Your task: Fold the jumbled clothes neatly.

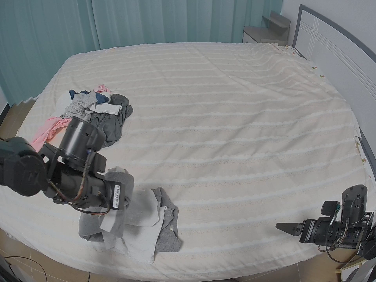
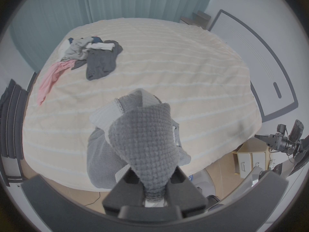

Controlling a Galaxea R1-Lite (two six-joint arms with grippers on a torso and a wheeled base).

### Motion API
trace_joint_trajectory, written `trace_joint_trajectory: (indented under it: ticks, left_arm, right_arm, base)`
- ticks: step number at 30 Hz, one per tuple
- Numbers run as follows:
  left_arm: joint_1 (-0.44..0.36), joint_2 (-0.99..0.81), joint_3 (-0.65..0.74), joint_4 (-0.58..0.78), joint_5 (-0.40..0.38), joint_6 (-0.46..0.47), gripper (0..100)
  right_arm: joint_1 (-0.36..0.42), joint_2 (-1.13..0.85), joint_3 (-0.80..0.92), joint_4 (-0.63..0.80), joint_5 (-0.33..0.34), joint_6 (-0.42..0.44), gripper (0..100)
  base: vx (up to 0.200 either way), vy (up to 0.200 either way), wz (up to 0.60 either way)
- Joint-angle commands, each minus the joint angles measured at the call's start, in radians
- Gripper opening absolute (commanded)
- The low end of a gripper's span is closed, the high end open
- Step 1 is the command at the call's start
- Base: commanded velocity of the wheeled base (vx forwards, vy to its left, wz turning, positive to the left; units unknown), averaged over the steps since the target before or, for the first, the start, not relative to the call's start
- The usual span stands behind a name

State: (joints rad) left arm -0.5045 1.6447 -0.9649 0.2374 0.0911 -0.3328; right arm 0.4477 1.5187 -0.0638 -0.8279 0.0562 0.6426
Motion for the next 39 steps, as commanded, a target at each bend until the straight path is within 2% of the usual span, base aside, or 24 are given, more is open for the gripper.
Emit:
trace_joint_trajectory:
  ticks: [1,5,9,19,20,33,39]
  left_arm:
    - [-0.068,0.126,-0.064,-0.026,0.001,-0.035,0]
    - [-0.094,0.167,-0.095,-0.026,-0.002,-0.040,0]
    - [-0.132,0.202,-0.112,-0.027,-0.008,-0.097,0]
    - [-0.146,0.239,-0.127,-0.040,-0.011,-0.115,0]
    - [-0.146,0.241,-0.127,-0.040,-0.011,-0.117,100]
    - [-0.143,0.224,-0.153,-0.040,-0.005,-0.144,100]
    - [-0.091,0.158,-0.150,-0.021,-0.004,-0.146,100]
  right_arm:
    - [0.002,0.001,-0.004,0.000,-0.001,-0.001,100]
    - [0.003,0.001,-0.004,0.000,-0.001,-0.001,100]
    - [0.003,0.001,-0.004,0.000,-0.001,-0.001,100]
    - [0.017,0.005,-0.004,0.000,-0.001,-0.001,100]
    - [0.022,0.006,-0.004,0.000,-0.001,-0.001,100]
    - [0.039,0.015,-0.007,0.000,0.001,-0.004,100]
    - [0.075,0.034,-0.042,0.000,0.004,-0.004,100]
  base:
    - [0.000,0.000,0.00]
    - [0.000,0.000,0.00]
    - [0.000,0.000,0.00]
    - [0.000,0.000,0.00]
    - [0.000,0.000,0.00]
    - [0.000,0.000,0.00]
    - [0.000,0.000,0.00]
